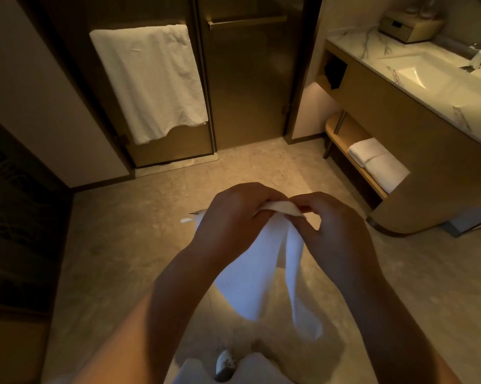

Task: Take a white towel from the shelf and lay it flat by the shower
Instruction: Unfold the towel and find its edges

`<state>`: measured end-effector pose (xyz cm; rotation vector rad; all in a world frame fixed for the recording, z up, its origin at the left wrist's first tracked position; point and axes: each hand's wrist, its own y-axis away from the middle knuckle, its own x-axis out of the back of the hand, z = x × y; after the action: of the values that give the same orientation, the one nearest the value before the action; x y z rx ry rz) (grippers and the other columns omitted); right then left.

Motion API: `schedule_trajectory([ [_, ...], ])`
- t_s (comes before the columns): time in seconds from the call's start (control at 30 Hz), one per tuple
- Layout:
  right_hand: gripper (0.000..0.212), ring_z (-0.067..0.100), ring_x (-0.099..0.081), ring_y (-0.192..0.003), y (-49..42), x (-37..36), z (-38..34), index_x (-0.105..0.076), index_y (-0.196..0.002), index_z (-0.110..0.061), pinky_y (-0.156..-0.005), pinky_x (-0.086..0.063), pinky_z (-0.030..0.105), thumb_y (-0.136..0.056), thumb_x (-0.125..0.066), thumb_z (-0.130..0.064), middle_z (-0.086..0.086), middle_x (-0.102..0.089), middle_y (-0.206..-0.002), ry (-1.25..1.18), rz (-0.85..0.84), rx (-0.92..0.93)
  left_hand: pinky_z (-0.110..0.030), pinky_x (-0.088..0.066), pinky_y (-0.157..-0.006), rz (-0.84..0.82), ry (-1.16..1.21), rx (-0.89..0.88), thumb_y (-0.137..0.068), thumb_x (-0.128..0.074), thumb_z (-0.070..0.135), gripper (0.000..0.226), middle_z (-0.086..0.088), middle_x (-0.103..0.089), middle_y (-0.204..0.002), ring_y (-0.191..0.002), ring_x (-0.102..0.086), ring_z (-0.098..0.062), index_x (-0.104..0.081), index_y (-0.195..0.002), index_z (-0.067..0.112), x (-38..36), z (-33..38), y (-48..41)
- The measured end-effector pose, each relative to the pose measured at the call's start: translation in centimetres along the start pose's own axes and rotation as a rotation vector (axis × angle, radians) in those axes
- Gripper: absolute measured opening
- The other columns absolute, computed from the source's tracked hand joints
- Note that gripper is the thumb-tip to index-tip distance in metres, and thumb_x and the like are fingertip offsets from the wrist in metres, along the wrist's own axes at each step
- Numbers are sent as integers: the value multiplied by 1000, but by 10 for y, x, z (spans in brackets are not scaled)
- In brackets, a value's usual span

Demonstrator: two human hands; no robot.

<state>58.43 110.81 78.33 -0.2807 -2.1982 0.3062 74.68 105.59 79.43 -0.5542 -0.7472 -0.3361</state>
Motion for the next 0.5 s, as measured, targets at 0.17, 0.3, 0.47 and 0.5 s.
schedule_trajectory([
  [0.17,18,2,-58,-84,-1,-9,-8,-69,-105,-20,-71,-44,12,-88,-61,-19,-12,-66,-95,-48,39,4,-9,-39,-73,45,-43,23,-77,-57,19,27,14,-66,-93,-89,-55,0,-68,-102,24,10,-12,8],
  [0.3,19,-1,-57,-85,-4,-5,-10,-67,-106,-19,-69,-43,10,-89,-60,-16,-15,-62,-95,-91,125,8,-14,-39,-64,57,-93,108,-75,-58,18,27,14,-67,-90,-81,-58,-4,-67,-99,25,22,-30,21],
  [0.47,18,-2,-56,-91,-8,4,-6,-66,-105,-26,-78,-43,12,-89,-60,-19,-17,-63,-97,-76,42,15,-10,-38,-65,128,-23,159,-70,-53,17,32,22,-62,-85,-81,-57,0,-70,-95,27,30,-26,21],
  [0.5,21,-3,-56,-93,-8,4,-7,-65,-108,-28,-81,-41,11,-89,-61,-22,-18,-63,-100,-77,14,20,-7,-38,-66,130,11,155,-71,-52,20,31,22,-62,-85,-82,-57,1,-70,-96,28,29,-21,19],
])
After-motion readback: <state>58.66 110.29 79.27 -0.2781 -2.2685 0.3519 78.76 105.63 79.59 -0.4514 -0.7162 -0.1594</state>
